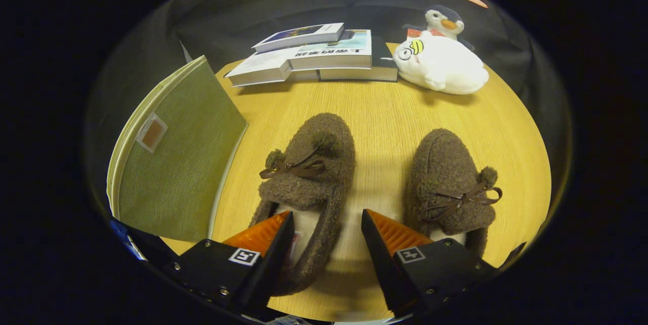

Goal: Open the storage box then place both shoes into the box .Put the left shoe in first, then the right shoe, with the right side of both shoes facing outward in a uniform manner.

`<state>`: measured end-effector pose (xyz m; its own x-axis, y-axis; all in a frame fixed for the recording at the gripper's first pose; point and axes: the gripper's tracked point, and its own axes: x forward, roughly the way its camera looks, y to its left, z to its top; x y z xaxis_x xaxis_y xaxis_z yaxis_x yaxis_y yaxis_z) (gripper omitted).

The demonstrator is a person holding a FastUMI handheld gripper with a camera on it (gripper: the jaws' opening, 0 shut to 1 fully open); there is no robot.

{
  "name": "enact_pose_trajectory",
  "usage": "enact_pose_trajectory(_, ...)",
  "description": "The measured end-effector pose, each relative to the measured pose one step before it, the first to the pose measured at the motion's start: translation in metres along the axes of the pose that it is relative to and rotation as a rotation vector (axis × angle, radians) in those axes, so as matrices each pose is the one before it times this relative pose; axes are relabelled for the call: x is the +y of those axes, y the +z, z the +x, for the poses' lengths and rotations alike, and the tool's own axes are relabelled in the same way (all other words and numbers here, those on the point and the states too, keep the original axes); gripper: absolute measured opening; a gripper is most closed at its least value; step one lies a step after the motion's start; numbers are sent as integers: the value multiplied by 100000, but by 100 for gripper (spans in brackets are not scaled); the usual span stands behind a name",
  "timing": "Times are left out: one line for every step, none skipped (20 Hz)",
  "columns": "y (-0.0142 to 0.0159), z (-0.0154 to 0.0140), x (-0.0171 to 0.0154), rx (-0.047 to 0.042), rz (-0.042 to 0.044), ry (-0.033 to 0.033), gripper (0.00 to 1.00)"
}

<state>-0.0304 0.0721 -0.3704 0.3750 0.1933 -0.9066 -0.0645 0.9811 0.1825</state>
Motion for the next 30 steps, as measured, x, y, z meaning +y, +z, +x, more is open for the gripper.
enact_pose_trajectory(77, 118, -2, 597, 1325, 100, 79)
enact_pose_trajectory(120, 161, -2, -138, 1338, 123, 79)
enact_pose_trajectory(170, 133, 171, -722, 2283, 204, 69)
enact_pose_trajectory(-81, 188, 97, 450, 1538, 121, 59)
enact_pose_trajectory(-102, 173, 195, 407, 1737, -93, 49)
enact_pose_trajectory(8, -17, 65, 147, 1236, -444, 40)
enact_pose_trajectory(-30, -154, 8, -46, 90, -55, 37)
enact_pose_trajectory(541, -105, -671, -2335, 2497, -2143, 37)
enact_pose_trajectory(-192, 202, 228, 1730, 1989, 20, 9)
enact_pose_trajectory(-133, -182, 16, 354, 1222, 338, 9)
enact_pose_trajectory(288, -177, -277, -898, 1330, -738, 9)
enact_pose_trajectory(440, -306, 167, -1382, 2688, -189, 5)
enact_pose_trajectory(-128, 53, 256, 1353, 2343, 1170, 0)
enact_pose_trajectory(170, -327, 249, 346, 2875, 2170, 0)
enact_pose_trajectory(168, -352, 598, 392, 2240, 2384, 0)
enact_pose_trajectory(538, -492, 404, -568, 2620, 1804, 0)
enact_pose_trajectory(524, -446, 551, -829, 1938, 1358, 0)
enact_pose_trajectory(489, -578, 455, -934, 1511, 1068, 0)
enact_pose_trajectory(522, -511, 591, -937, 1346, 1017, 0)
enact_pose_trajectory(524, -567, 701, -678, 916, 1197, 0)
enact_pose_trajectory(503, -602, 676, -822, 761, 958, 0)
enact_pose_trajectory(468, -604, 704, -853, 350, 900, 0)
enact_pose_trajectory(460, -609, 727, -882, 418, 964, 0)
enact_pose_trajectory(347, -535, 841, -635, 275, 1211, 0)
enact_pose_trajectory(301, -506, 791, -627, 167, 1133, 0)
enact_pose_trajectory(379, -540, 792, -743, 72, 890, 0)
enact_pose_trajectory(347, -484, 812, -815, -165, 942, 0)
enact_pose_trajectory(334, -428, 842, -638, 242, 948, 0)
enact_pose_trajectory(253, -421, 826, -237, 450, 1051, 0)
enact_pose_trajectory(153, -305, 973, -361, 448, 1290, 0)
